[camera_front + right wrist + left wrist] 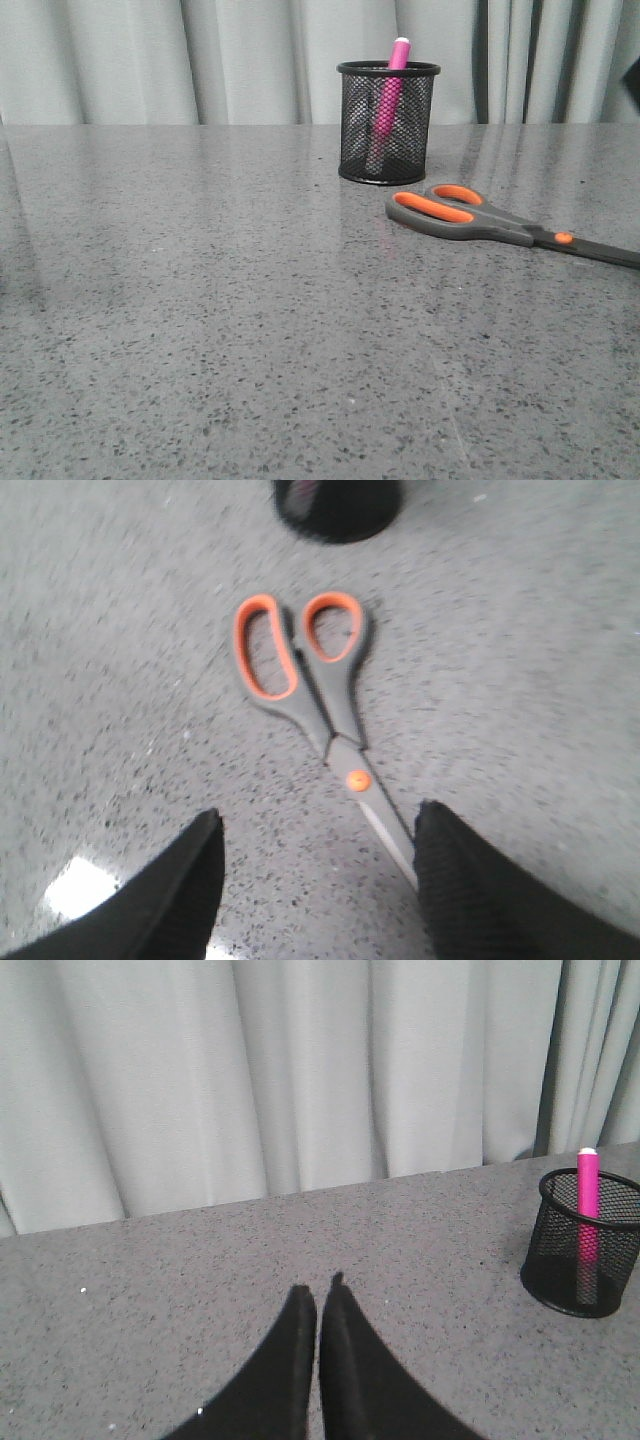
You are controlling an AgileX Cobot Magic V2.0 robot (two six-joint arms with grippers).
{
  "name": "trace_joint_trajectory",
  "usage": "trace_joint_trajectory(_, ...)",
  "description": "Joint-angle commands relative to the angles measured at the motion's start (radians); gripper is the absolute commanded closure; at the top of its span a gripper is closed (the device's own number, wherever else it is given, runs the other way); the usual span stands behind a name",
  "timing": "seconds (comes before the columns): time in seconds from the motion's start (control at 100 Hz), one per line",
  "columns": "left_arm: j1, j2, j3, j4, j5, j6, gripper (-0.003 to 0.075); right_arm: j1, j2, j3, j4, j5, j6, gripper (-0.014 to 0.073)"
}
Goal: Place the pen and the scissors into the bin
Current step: 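Lower the right gripper onto the scissors handles and close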
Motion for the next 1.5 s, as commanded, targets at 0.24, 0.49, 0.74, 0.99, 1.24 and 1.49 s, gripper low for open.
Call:
trace_joint_trajectory(0.24, 0.011, -0.154, 0.120, -0.022, -0.089, -0.011, 0.0739, 0.122, 0.271, -0.208, -0.137, 0.052, -0.094, 0.0214)
trace_joint_trajectory(0.49, 0.011, -0.154, 0.129, -0.022, -0.090, -0.011, 0.0739, 0.164, 0.425, -0.331, -0.248, 0.093, -0.094, 0.0214)
trace_joint_trajectory(0.74, 0.011, -0.154, 0.129, -0.022, -0.090, -0.011, 0.0739, 0.164, 0.538, -0.418, -0.250, 0.151, -0.094, 0.0214)
trace_joint_trajectory(0.99, 0.011, -0.154, 0.129, -0.022, -0.090, -0.011, 0.0739, 0.164, 0.590, -0.420, -0.250, 0.163, -0.094, 0.0214)
trace_joint_trajectory(1.24, 0.011, -0.154, 0.129, -0.023, -0.090, -0.011, 0.0739, 0.164, 0.607, -0.420, -0.250, 0.162, -0.094, 0.0214)
trace_joint_trajectory(1.49, 0.011, -0.154, 0.129, -0.024, -0.090, -0.011, 0.0739, 0.164, 0.607, -0.420, -0.250, 0.174, -0.094, 0.0288)
